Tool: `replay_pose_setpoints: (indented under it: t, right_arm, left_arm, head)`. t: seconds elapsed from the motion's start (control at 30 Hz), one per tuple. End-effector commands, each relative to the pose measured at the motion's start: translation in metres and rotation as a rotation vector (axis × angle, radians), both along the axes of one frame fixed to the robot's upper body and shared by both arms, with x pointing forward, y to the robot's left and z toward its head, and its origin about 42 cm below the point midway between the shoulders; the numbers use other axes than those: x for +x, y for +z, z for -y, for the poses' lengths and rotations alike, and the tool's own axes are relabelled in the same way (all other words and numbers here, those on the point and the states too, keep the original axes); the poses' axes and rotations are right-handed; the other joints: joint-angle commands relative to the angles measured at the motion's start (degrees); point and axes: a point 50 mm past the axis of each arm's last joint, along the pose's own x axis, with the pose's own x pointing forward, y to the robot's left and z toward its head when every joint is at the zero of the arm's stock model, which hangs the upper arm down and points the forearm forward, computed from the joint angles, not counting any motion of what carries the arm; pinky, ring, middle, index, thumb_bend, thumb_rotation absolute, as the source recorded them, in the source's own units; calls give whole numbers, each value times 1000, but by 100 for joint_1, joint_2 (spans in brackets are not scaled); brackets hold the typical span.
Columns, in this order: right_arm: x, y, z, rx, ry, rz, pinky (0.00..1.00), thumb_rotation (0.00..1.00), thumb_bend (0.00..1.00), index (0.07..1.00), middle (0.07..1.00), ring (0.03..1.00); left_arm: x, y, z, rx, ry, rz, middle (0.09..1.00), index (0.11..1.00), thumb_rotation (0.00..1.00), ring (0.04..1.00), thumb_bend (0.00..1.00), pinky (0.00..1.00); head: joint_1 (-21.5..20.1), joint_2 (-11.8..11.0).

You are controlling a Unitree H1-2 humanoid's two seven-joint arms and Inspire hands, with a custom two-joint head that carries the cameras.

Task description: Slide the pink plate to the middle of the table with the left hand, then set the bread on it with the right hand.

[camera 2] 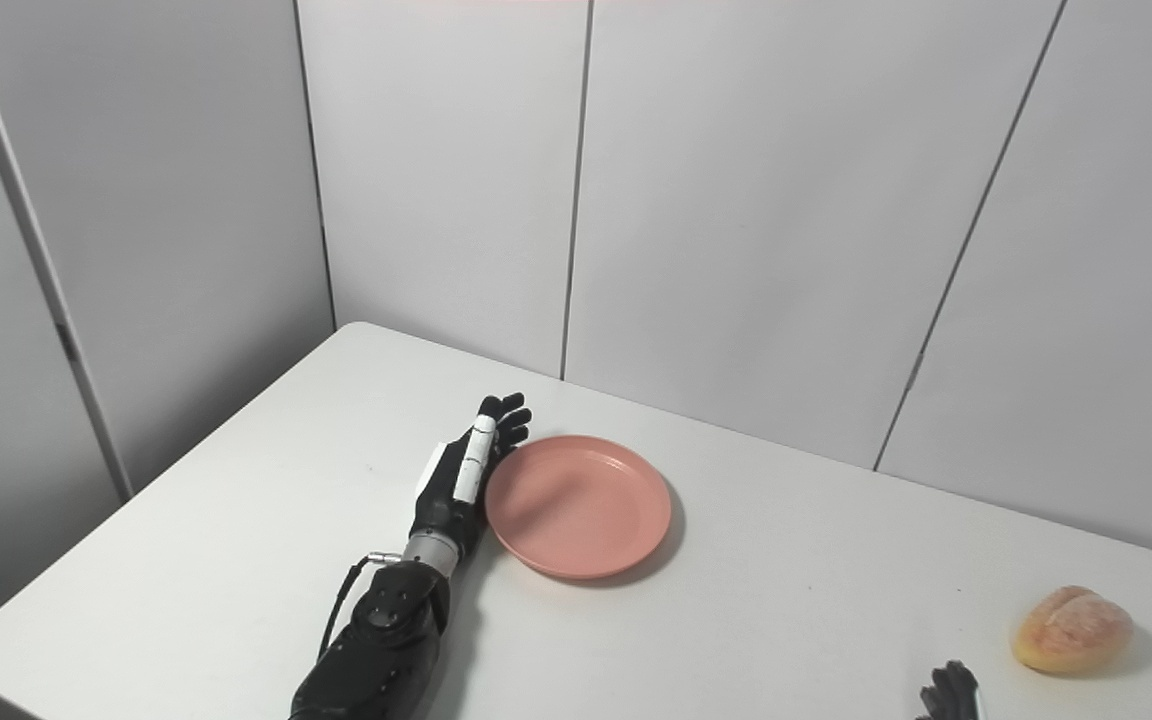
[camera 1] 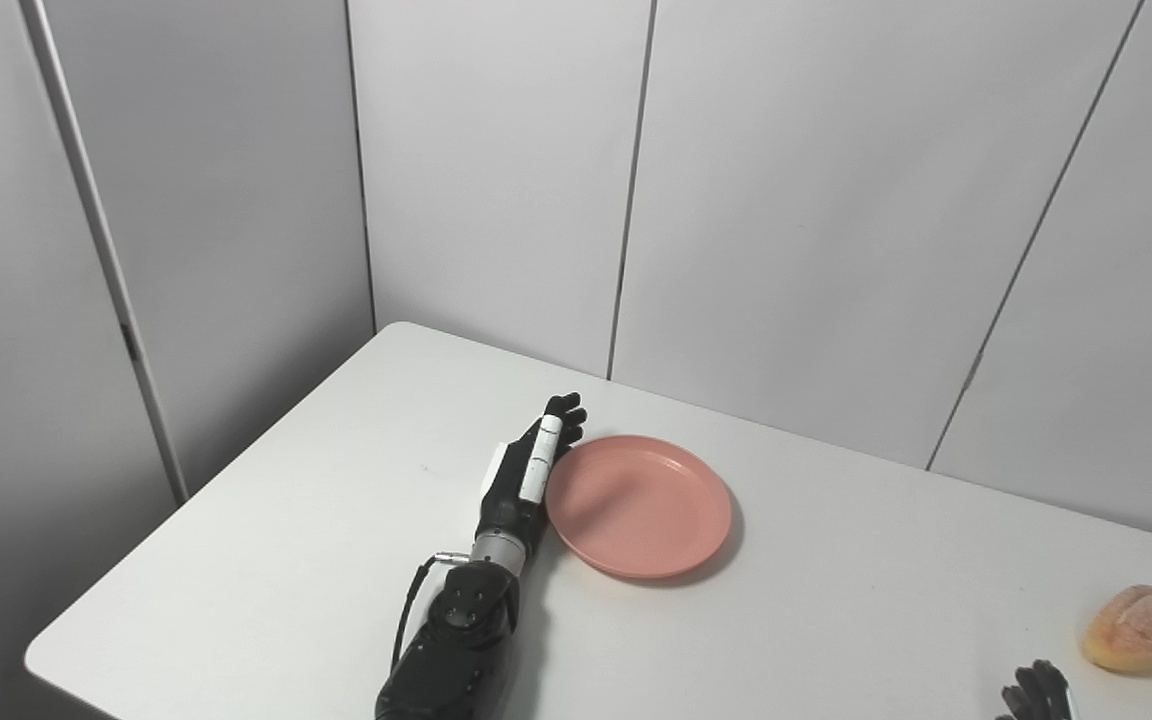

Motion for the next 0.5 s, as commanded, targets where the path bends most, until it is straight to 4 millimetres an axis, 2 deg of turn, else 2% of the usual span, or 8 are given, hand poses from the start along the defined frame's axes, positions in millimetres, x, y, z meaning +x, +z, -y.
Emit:
replay_pose_setpoints:
  t: [0.0, 0.13, 0.2, 0.23, 0.33, 0.37, 0.47]
  right_arm:
    - [0, 9, -5, 21, 4, 25, 1000, 820, 577, 1000, 1000, 1000]
    - [-1, 13, -9, 1, -5, 24, 1000, 838, 552, 1000, 1000, 1000]
    - [-2, 15, -11, 2, -6, 23, 1000, 819, 559, 1000, 1000, 1000]
    - [-2, 15, -11, -4, -9, 31, 1000, 818, 559, 1000, 1000, 1000]
    - [-3, 13, -13, -17, -18, 45, 1000, 776, 539, 1000, 996, 1000]
    - [-4, 13, -14, -20, -21, 45, 1000, 768, 537, 1000, 994, 999]
    - [-3, 13, -19, -33, -33, 52, 1000, 761, 546, 997, 980, 979]
  left_arm:
    - [13, 29, 17, 12, -56, 80, 892, 857, 1000, 909, 747, 931]
    - [11, 30, 28, -4, -86, 77, 893, 855, 1000, 911, 755, 943]
    - [10, 30, 30, -4, -94, 76, 893, 856, 1000, 910, 755, 937]
    - [10, 30, 31, -4, -101, 75, 893, 857, 1000, 910, 755, 937]
    - [8, 29, 33, -6, -119, 74, 896, 859, 1000, 913, 750, 933]
    - [7, 28, 34, -13, -128, 73, 896, 858, 1000, 913, 748, 932]
    - [5, 26, 35, -23, -144, 67, 896, 884, 1000, 915, 743, 942]
  head:
    - [-149, 64]
    - [-509, 185]
    - [-607, 208]
    - [-870, 268]
    - [-1049, 318]
    - [-1237, 362]
    - [-1379, 412]
